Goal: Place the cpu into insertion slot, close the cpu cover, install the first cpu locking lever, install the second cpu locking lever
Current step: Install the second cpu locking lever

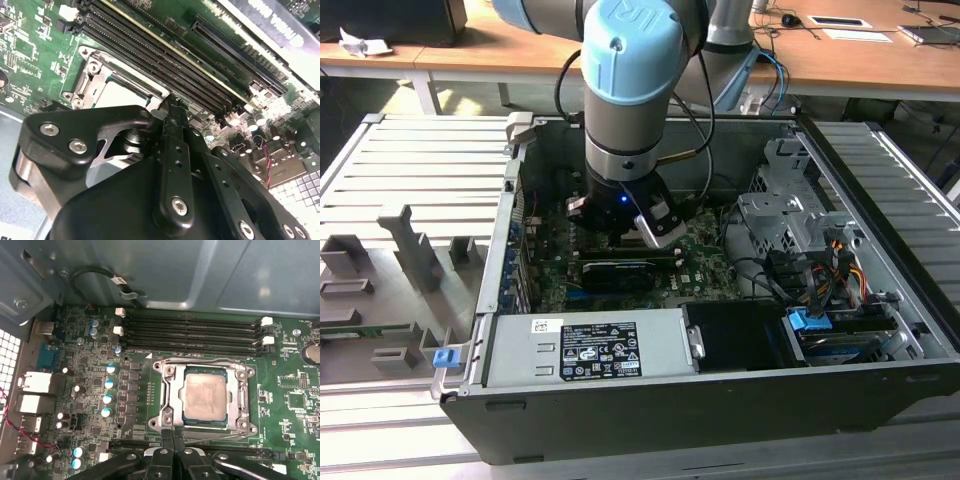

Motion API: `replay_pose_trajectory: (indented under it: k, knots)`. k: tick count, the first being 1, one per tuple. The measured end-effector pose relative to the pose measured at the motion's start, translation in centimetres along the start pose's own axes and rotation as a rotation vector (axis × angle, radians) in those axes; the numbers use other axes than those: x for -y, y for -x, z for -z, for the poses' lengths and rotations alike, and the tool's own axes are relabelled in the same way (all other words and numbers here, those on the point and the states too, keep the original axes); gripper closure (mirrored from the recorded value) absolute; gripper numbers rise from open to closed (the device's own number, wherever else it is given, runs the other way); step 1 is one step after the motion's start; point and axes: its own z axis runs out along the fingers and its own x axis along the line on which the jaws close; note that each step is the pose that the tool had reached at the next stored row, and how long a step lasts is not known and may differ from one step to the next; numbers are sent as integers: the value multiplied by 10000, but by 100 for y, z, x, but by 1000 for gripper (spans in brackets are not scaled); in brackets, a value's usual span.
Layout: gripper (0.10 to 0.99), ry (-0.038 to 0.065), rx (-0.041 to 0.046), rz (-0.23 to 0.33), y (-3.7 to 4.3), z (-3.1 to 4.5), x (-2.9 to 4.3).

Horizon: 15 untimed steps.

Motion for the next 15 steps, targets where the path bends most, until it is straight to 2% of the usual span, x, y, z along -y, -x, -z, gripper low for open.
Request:
replay_pose_trajectory:
  k: [6,9,12,15]
  knots:
    - [980,131,9,-1,-11,5,28]
    - [980,233,14,2,-17,1,53]
    - [980,414,27,0,-34,10,100]
    - [980,509,33,1,-59,12,115]
